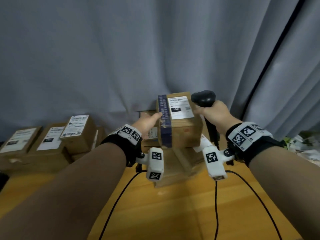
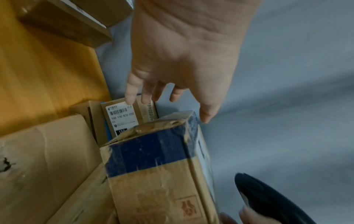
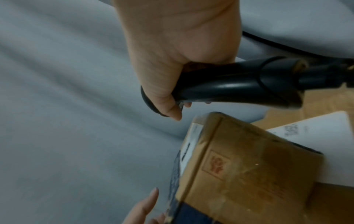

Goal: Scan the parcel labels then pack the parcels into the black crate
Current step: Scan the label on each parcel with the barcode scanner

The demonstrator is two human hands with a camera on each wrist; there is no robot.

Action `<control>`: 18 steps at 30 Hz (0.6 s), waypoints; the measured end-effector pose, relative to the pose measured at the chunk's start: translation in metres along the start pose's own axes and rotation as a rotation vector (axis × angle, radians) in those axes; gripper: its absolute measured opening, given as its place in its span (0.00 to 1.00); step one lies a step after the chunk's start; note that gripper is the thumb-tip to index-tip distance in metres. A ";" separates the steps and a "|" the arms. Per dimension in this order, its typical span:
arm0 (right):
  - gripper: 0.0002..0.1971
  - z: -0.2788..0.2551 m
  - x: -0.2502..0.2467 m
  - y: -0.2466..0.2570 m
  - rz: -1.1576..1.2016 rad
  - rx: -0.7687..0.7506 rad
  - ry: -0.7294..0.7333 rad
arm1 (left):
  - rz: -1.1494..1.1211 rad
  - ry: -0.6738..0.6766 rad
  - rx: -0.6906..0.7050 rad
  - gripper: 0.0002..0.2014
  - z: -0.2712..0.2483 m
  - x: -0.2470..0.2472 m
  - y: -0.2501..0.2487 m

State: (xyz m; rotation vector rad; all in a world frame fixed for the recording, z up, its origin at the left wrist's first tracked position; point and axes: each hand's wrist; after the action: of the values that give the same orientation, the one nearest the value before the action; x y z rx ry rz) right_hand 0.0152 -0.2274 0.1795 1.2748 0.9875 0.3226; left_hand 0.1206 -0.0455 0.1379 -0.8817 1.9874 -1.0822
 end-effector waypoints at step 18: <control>0.10 -0.007 0.009 -0.044 0.443 0.063 0.229 | -0.420 -0.131 0.062 0.30 -0.017 0.002 0.014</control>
State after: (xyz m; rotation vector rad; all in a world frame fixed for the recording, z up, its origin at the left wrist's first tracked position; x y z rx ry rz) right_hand 0.0020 -0.2301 0.1361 1.5355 0.9030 0.7987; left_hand 0.1019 -0.0345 0.1321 -1.3391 1.6912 -1.2696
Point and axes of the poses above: each hand's wrist, its own z-axis towards the middle knuckle, its own x-axis out of the palm, y = z × x, and after that the axes turned 1 degree about y, right-handed
